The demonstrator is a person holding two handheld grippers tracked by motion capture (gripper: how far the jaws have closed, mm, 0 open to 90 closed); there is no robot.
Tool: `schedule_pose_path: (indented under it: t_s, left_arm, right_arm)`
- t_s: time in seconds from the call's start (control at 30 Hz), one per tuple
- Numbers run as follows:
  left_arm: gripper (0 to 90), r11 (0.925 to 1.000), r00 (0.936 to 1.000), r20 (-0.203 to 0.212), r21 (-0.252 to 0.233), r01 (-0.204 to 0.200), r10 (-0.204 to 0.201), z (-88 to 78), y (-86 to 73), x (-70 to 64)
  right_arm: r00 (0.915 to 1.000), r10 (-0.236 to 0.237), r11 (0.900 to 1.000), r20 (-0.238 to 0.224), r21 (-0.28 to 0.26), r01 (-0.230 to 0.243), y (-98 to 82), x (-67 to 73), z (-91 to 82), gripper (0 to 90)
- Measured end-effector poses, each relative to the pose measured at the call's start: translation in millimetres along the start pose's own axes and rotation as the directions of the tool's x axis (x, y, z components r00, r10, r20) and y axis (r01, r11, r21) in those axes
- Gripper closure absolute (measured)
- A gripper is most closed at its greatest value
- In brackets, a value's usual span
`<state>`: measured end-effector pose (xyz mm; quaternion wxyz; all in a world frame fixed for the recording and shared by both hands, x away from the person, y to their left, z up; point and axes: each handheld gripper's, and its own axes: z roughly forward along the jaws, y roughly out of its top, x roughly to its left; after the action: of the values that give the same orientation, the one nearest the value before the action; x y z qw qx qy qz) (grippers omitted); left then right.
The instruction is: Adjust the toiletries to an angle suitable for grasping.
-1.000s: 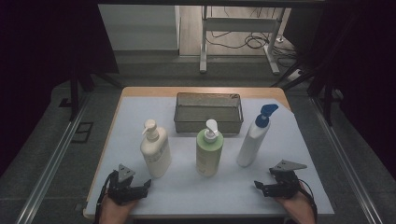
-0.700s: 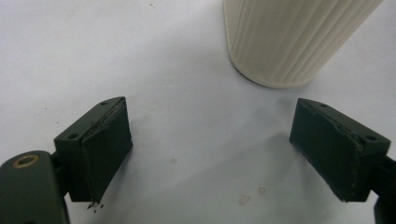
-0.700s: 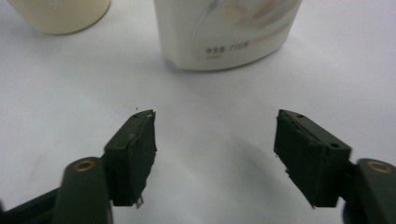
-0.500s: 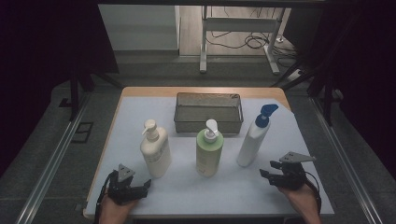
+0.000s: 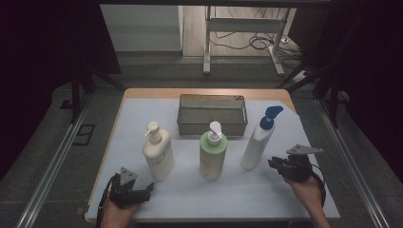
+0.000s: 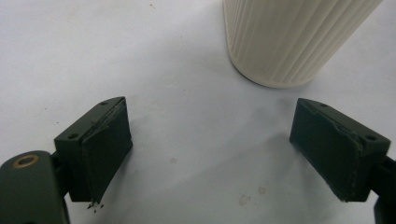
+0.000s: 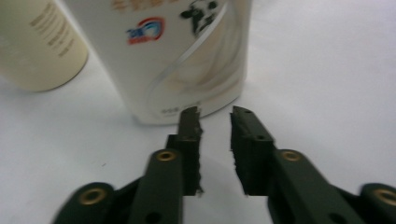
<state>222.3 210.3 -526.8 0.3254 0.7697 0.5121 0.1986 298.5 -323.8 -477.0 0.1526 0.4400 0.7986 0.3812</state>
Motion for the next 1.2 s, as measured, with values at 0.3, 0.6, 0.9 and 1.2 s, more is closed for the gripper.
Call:
schedule_pose_path:
  t_s: [0.3, 0.6, 0.9, 1.2]
  left_arm:
    - [12.2, 1.0, 1.0, 0.0, -0.001, -0.001, 0.001, 0.1, 0.0, 0.0]
    - [12.2, 1.0, 1.0, -0.001, 0.001, -0.004, 0.004, -0.1, -0.1, 0.1]
    - [12.1, 1.0, 1.0, 0.0, 0.001, -0.004, 0.004, -0.1, -0.1, 0.2]
    - [12.1, 1.0, 1.0, -0.001, 0.0, -0.003, 0.003, 0.0, -0.2, 0.1]
  right_arm:
    - [0.9993, 0.038, 0.999, 0.005, -0.014, -0.038, 6.9, -14.2, 12.2, 88.2]
    - [0.9992, 0.041, 0.999, 0.003, -0.019, -0.041, 16.2, -21.6, 27.5, 88.4]
    - [0.9994, 0.033, 0.999, 0.006, -0.012, -0.033, 20.2, -23.0, 38.0, 89.3]
    - [0.9992, 0.038, 0.999, 0.013, -0.008, -0.038, 22.0, -24.6, 44.5, 89.4]
